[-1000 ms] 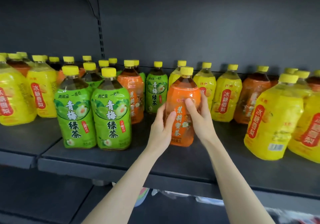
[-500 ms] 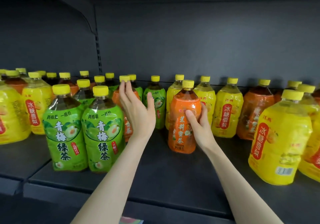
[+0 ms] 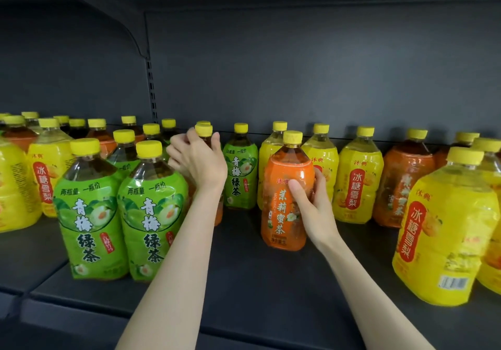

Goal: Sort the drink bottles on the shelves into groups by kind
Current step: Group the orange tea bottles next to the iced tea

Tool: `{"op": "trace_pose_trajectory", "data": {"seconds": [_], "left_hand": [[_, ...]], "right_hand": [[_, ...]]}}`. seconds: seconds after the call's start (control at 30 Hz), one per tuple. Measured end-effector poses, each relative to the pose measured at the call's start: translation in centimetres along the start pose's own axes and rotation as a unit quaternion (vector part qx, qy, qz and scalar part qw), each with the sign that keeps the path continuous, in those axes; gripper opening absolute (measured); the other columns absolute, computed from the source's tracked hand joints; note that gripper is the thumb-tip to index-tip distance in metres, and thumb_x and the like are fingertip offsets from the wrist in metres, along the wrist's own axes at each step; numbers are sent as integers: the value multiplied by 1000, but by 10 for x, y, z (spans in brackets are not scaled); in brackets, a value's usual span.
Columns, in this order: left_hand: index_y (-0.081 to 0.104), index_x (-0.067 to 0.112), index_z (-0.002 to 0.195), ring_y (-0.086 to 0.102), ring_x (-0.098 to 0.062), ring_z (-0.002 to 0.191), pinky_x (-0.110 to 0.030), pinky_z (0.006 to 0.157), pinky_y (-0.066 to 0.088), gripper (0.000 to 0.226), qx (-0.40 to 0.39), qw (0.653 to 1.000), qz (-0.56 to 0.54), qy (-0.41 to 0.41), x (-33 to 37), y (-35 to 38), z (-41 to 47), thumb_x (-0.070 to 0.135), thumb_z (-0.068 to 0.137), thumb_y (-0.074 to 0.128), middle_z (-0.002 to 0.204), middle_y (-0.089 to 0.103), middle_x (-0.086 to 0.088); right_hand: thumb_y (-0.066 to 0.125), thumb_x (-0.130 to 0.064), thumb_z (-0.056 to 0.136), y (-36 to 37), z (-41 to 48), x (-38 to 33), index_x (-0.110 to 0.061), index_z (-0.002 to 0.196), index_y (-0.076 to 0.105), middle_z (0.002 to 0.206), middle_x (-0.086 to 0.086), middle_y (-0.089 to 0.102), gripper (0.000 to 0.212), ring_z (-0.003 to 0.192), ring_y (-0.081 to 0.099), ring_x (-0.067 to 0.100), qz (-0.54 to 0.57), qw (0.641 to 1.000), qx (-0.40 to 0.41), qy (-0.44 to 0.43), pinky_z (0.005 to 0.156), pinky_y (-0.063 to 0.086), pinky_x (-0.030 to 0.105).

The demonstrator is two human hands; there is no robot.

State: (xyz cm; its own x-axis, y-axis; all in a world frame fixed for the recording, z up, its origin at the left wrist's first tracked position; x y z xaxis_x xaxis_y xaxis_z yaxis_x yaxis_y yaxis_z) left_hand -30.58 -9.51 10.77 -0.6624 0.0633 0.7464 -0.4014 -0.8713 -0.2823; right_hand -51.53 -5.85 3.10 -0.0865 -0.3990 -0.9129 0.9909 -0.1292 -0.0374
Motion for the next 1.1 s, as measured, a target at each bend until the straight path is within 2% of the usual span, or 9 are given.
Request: {"op": "trace_pose_trajectory", "data": {"seconds": [0.2,0.27,0.33,0.4,0.47,0.57,0.73,0.9,1.1], "left_hand": [[47,8,130,49,-33,116,-45,99,34,51,-65,989,-89,102,10,-3,-22,43,93,47,120,59,-14],[50,9,130,51,-30,115,-46,100,37,52,-87,979,-140,123,10,-10,-30,45,93,48,118,62,-9],[54,10,126,57,-21,108,-43,99,41,49,-115,966,-189,136,15,-18,-37,45,93,49,110,66,-2],[61,14,114,60,2,93,-24,91,47,37,-149,948,-247,134,23,-26,-46,42,92,53,94,65,12],[63,19,108,57,13,87,-5,78,42,27,-165,932,-303,112,26,-33,-56,37,89,60,89,62,21],[54,25,116,57,5,94,-12,79,45,42,-203,915,-348,28,15,-36,-75,44,81,67,99,60,19],[40,36,127,59,-7,100,-31,82,50,77,-322,879,-344,-74,-15,-28,-101,58,60,72,109,58,14],[46,33,120,59,-11,101,-30,78,48,71,-362,861,-339,-114,-33,-29,-121,57,59,71,107,60,12],[51,27,116,60,-6,93,-23,69,46,69,-341,850,-389,-97,-30,-54,-136,54,55,69,104,63,9]], "right_hand": [[55,-59,74,-5,-5,-1,-32,148,21,137,-2,49,86,118,55,18,3,1000,24,-4,100,49,45],[55,-59,75,-7,-7,0,-32,146,25,135,-3,51,82,117,56,18,6,999,35,-6,98,50,44],[57,-56,75,-10,-9,-1,-34,138,31,123,-9,55,72,109,59,13,17,999,50,-11,89,53,34],[59,-53,75,-13,-11,-3,-36,132,34,113,-17,55,64,103,59,7,23,997,66,-17,81,52,25],[64,-56,78,-19,-13,-3,-30,133,38,112,-14,57,66,103,61,9,20,996,87,-23,81,53,26],[59,-58,74,-25,-16,-2,-22,138,39,117,-5,60,76,102,62,10,27,995,99,-18,82,54,28],[64,-60,76,-22,-23,-2,-26,141,36,123,-2,59,79,105,62,12,64,996,57,39,83,53,29],[63,-78,63,-20,-36,-3,-23,141,42,124,2,64,98,104,65,18,58,990,90,91,93,52,42],[56,-74,66,-25,-76,-14,-21,124,56,110,1,70,78,95,70,15,62,987,138,52,83,57,34]]}}
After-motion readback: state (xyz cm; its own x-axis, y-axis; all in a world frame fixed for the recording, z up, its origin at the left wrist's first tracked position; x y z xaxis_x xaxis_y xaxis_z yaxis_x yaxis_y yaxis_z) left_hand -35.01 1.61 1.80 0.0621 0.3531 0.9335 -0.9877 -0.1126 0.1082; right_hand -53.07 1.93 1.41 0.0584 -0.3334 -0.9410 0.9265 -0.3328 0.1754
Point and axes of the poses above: each hand's wrist, its own z-axis towards the middle knuckle, its own y-axis out of the palm, x = y × z, the point moved 4 cm from there along z, towards the middle knuckle
